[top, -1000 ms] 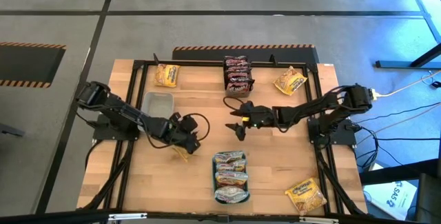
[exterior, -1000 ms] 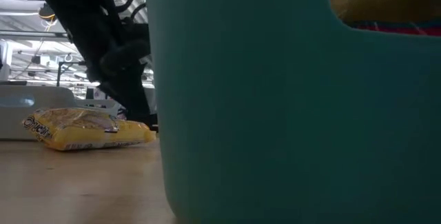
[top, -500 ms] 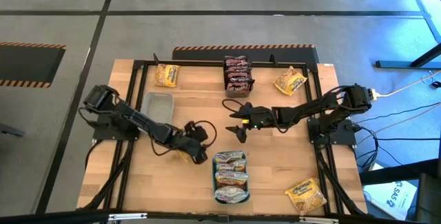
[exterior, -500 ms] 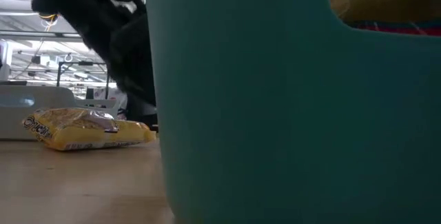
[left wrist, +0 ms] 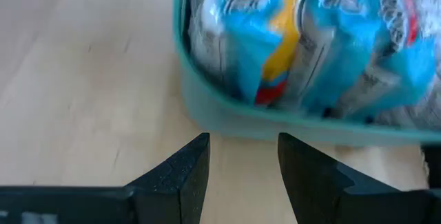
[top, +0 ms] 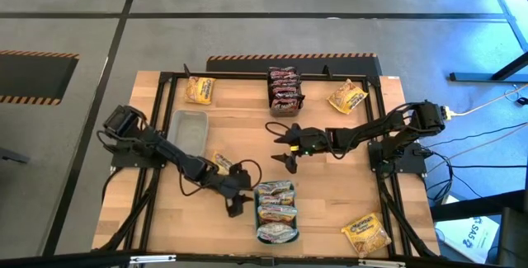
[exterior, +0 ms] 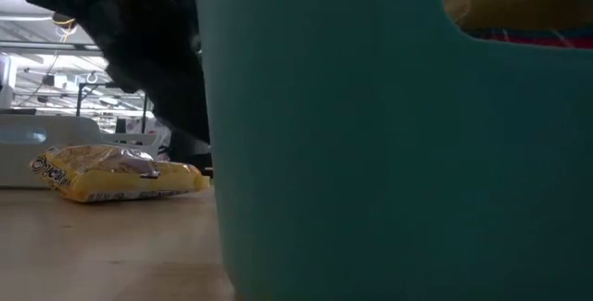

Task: Sort Maruchan noodles
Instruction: Put the yellow noodle pack into the white bin

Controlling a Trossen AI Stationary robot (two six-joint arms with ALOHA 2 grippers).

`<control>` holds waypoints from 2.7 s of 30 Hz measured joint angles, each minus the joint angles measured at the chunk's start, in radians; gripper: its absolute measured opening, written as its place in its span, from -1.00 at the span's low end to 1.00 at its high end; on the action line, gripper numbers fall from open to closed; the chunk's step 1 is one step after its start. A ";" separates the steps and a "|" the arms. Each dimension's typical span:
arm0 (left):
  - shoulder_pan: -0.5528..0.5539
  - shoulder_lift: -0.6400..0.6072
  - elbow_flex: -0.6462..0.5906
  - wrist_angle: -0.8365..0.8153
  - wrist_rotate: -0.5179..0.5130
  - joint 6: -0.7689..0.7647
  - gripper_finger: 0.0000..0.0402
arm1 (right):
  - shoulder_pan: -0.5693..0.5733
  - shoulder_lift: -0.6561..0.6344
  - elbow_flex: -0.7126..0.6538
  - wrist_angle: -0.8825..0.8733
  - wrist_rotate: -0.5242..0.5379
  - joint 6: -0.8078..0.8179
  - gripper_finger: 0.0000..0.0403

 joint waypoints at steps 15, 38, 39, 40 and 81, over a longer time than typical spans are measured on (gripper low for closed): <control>0.025 0.170 0.218 -0.109 -0.084 0.053 -0.18 | 0.000 -0.008 0.001 0.000 -0.020 0.001 0.50; -0.093 -0.179 -0.077 -0.663 -0.380 -0.602 -0.18 | -0.029 0.310 0.392 -0.100 -0.044 0.166 0.50; -0.094 -0.179 -0.085 -0.660 -0.387 -0.604 -0.18 | -0.029 0.331 0.415 -0.100 -0.032 0.166 0.50; -0.094 -0.176 -0.089 -0.655 -0.390 -0.604 -0.18 | -0.029 0.348 0.429 -0.105 -0.019 0.165 0.50; -0.192 -0.371 -0.009 -0.574 -0.363 -0.263 -0.18 | -0.067 0.427 0.519 -0.178 -0.247 0.244 0.76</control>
